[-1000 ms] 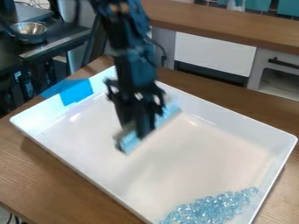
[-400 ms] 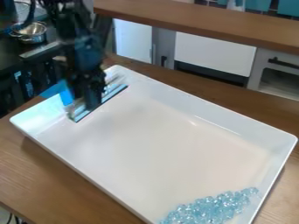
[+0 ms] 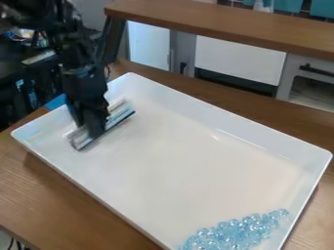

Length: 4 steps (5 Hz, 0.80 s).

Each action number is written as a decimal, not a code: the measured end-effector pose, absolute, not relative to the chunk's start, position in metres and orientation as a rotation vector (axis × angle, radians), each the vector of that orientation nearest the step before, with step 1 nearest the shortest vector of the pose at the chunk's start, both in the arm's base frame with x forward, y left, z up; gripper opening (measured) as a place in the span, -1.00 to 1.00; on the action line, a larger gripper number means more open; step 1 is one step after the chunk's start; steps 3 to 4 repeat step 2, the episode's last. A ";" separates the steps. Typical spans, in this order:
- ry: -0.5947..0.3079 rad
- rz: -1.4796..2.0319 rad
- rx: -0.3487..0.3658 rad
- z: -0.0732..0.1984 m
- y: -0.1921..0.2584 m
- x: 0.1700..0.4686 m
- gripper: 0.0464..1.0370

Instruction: Sweep into pile

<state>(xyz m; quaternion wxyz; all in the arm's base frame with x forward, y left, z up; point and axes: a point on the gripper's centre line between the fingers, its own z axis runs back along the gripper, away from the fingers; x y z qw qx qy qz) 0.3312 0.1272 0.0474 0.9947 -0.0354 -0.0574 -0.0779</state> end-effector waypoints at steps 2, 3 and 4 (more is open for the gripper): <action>-0.150 -0.224 -0.181 0.097 0.117 0.328 0.90; -0.150 -0.224 -0.181 0.097 0.117 0.328 0.90; -0.150 -0.224 -0.181 0.097 0.117 0.328 0.90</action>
